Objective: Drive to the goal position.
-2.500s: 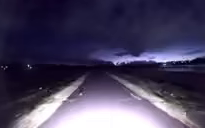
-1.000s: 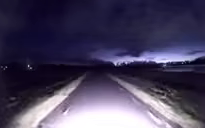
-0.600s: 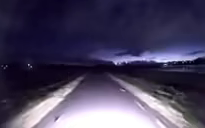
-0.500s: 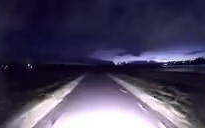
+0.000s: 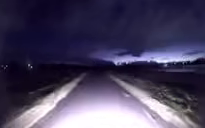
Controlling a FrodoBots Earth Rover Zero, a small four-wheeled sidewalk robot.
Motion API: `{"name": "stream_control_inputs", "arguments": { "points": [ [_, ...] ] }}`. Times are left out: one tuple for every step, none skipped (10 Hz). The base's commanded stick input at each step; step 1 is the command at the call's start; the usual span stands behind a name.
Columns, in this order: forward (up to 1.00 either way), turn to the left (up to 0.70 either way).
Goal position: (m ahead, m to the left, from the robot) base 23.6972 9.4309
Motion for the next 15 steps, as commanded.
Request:
{"name": "stream_control_inputs", "arguments": {
  "points": [
    [0.7, 0.0],
    [0.7, 0.0],
    [0.7, 0.0],
    [0.7, 0.0],
    [0.7, 0.0],
    [0.7, 0.0],
    [0.7, 0.0],
    [0.7, 0.0],
    [0.7, 0.0],
    [0.7, 0.0],
    [0.7, 0.0],
    [0.7, 0.0],
    [0.7, 0.0],
    [0.7, 0.0],
    [0.7, 0.0]
  ]
}}
